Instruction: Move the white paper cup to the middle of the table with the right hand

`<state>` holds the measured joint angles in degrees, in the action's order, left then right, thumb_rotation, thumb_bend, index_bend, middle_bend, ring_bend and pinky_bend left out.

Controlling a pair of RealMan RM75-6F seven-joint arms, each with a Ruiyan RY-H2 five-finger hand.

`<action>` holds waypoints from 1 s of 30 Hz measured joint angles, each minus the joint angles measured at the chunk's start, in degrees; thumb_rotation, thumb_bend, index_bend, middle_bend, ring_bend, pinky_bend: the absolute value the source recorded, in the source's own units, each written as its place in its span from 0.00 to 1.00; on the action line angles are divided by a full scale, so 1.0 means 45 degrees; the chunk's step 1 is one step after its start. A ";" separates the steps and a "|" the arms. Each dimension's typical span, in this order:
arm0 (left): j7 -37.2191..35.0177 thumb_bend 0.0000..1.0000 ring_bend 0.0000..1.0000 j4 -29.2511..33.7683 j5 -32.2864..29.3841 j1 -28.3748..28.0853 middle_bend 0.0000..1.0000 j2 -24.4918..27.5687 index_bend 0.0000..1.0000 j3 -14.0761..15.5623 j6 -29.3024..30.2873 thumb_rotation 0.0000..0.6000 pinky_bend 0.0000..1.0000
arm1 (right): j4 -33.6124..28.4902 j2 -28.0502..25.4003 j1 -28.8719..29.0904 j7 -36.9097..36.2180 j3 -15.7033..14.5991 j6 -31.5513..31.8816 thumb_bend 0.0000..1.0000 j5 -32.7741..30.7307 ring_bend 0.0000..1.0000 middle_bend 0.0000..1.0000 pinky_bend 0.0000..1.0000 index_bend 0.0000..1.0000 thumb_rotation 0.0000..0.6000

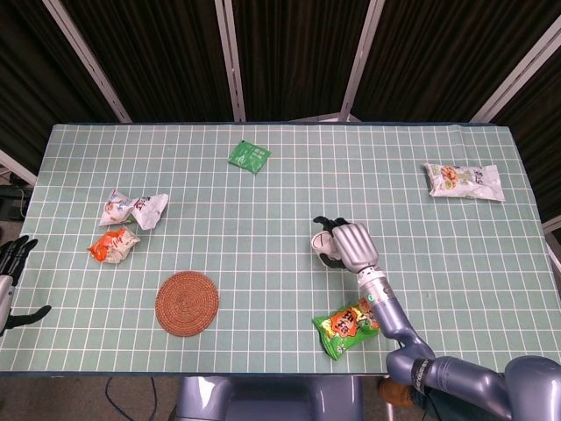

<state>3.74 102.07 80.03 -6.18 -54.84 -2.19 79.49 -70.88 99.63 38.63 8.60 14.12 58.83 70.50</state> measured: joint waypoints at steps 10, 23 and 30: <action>-0.0162 0.00 0.00 -0.0071 -0.0100 -0.0019 0.00 0.0033 0.00 -0.0024 -0.0075 1.00 0.00 | 0.0852 0.0717 0.0111 -0.0554 0.0406 0.0455 0.27 -0.0133 0.31 0.46 0.53 0.23 1.00; -0.0093 0.00 0.00 0.0000 -0.0079 -0.0042 0.00 0.0029 0.00 0.0013 -0.0121 1.00 0.00 | 0.1417 0.0830 -0.0015 -0.1063 0.0476 0.0585 0.25 -0.0209 0.30 0.44 0.46 0.23 1.00; -0.0046 0.00 0.00 -0.0005 -0.0076 -0.0063 0.00 0.0009 0.00 0.0019 -0.0147 1.00 0.00 | 0.1536 0.0986 -0.0099 -0.1224 0.0464 0.0442 0.25 -0.0429 0.29 0.42 0.45 0.23 1.00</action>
<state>3.53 102.05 79.68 -6.46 -54.80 -2.11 78.83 -63.97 104.06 38.18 3.09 16.21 60.82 68.56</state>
